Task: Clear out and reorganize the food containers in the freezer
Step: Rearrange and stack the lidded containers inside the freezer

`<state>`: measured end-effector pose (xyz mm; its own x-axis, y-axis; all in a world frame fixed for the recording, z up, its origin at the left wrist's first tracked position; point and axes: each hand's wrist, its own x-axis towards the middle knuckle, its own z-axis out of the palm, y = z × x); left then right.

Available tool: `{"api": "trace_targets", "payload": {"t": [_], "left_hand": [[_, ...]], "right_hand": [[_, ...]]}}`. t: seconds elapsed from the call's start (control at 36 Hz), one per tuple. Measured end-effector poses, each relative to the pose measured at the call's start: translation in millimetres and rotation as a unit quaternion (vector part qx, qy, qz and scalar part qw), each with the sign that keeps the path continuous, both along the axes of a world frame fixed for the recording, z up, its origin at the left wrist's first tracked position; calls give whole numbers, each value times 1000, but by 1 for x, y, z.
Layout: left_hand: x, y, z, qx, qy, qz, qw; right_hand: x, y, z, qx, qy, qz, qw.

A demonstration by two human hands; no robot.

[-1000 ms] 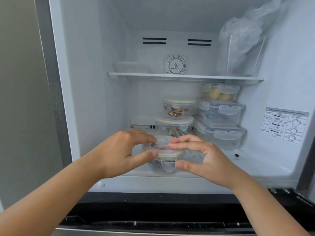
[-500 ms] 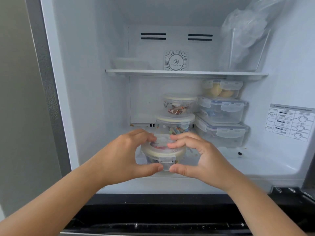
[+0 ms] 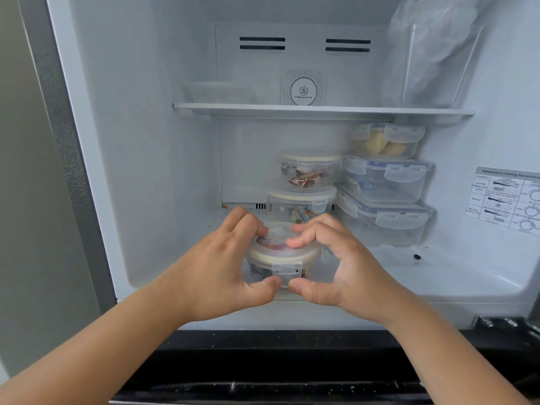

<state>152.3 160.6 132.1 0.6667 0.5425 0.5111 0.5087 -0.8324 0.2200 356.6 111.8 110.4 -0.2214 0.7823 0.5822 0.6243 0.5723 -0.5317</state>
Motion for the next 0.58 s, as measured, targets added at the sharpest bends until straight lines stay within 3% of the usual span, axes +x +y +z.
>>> {"api": "trace_targets", "payload": {"t": [0.31,0.58], "left_hand": [[-2,7,3,24,6,-2,1000],[-14,8,6,2,33,-32,999]], "right_hand": [[-1,3,1,1,6,-4,1000],[-6,-14,5,30,-66,-37,997]]}}
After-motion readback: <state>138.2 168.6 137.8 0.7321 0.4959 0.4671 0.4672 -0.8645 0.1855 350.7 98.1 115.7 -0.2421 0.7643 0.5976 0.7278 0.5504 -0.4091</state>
